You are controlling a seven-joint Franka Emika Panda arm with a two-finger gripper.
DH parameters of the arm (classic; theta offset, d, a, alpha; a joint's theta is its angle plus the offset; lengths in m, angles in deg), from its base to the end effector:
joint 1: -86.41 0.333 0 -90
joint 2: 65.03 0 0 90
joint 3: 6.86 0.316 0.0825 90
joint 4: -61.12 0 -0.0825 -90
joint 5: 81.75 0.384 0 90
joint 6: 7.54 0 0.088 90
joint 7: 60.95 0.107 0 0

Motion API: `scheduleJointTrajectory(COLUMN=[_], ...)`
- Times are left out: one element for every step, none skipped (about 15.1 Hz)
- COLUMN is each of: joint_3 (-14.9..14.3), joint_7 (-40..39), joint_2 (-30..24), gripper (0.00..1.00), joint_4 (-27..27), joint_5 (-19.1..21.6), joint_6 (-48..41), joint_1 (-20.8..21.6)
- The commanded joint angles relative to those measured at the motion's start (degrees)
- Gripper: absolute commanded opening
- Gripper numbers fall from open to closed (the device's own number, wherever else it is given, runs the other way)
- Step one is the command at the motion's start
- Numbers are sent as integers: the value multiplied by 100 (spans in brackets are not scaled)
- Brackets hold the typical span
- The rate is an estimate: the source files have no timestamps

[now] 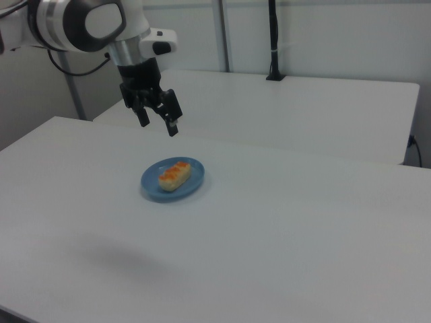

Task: Put the bread on a plate

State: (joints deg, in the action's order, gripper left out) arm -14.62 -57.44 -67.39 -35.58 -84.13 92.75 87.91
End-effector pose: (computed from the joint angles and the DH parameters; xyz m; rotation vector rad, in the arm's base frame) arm 0.5534 -0.0659 0.6079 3.0888 -0.2560 0.1591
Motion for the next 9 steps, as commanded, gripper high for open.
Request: scheduleJointTrajectory(joint_3=[-50,-50,-50,-59,-50,-59,-59,-59,-24], joint_7=[-790,-825,-834,-808,-799,-790,-790,-790,-790], joint_2=[-72,-72,-72,-72,-72,-72,-72,-28,51], gripper=[100,100,100,100,100,100,100,100,100], joint_4=[-94,-94,-94,-94,-94,-103,-94,-86,-59], joint_5=[-53,-61,-61,-61,-61,-53,-52,-52,-52], joint_6=[105,87,78,61,17,-18,-71,-106,-106], joint_1=[-26,-26,-18,-17,-9,-9,-9,-35,-70])
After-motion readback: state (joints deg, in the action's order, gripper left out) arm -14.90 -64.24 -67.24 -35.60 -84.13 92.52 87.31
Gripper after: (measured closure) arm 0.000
